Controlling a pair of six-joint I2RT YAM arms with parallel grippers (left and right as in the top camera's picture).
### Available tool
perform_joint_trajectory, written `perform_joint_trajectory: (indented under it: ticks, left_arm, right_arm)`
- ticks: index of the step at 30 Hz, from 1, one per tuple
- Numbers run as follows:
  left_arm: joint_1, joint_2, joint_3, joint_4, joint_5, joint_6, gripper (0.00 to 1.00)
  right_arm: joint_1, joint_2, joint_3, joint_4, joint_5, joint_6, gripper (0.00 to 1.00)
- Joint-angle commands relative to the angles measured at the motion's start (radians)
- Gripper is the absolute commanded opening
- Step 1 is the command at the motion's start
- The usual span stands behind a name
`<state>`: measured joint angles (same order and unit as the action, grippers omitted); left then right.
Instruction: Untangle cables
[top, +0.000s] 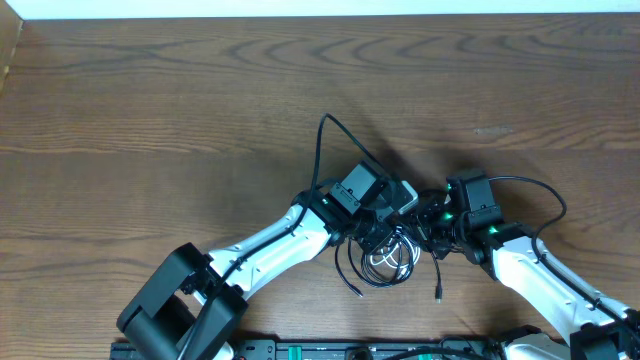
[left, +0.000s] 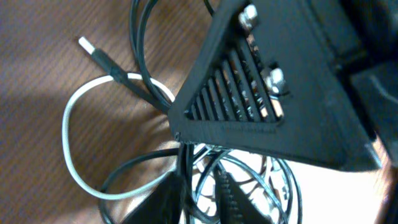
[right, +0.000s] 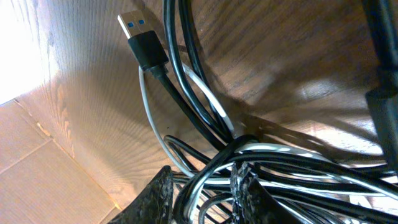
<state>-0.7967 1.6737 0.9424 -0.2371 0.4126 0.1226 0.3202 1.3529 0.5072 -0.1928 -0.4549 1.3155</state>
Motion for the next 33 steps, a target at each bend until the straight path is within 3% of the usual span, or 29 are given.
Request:
perform_joint_trajectory:
  ticks: [1, 7, 10, 13, 16, 19, 33]
  left_arm:
    - [0.0, -0.007, 0.004, -0.008, -0.003, -0.001, 0.25]
    - [0.0, 0.001, -0.007, -0.007, -0.003, 0.0, 0.25]
    - [0.0, 0.014, -0.007, 0.005, -0.003, -0.001, 0.11]
    - [0.0, 0.028, -0.007, 0.014, -0.002, -0.001, 0.09]
    - [0.0, 0.038, -0.007, 0.015, -0.002, -0.001, 0.09]
    - [0.0, 0.037, -0.007, 0.018, -0.002, -0.001, 0.16]
    - [-0.002, 0.038, -0.007, -0.016, 0.008, -0.01, 0.17]
  right_arm:
    - [0.008, 0.009, -0.008, 0.0, 0.016, 0.016, 0.27]
    - [0.008, 0.009, -0.008, 0.0, 0.017, 0.016, 0.27]
    - [0.008, 0.009, -0.008, 0.002, 0.019, 0.016, 0.28]
    - [0.008, 0.009, -0.008, 0.002, 0.019, 0.016, 0.28]
    - [0.009, 0.009, -0.008, 0.002, 0.019, 0.016, 0.29]
    - [0.009, 0.009, -0.008, 0.002, 0.019, 0.023, 0.29]
    - [0.009, 0.009, -0.008, 0.002, 0.031, 0.023, 0.29]
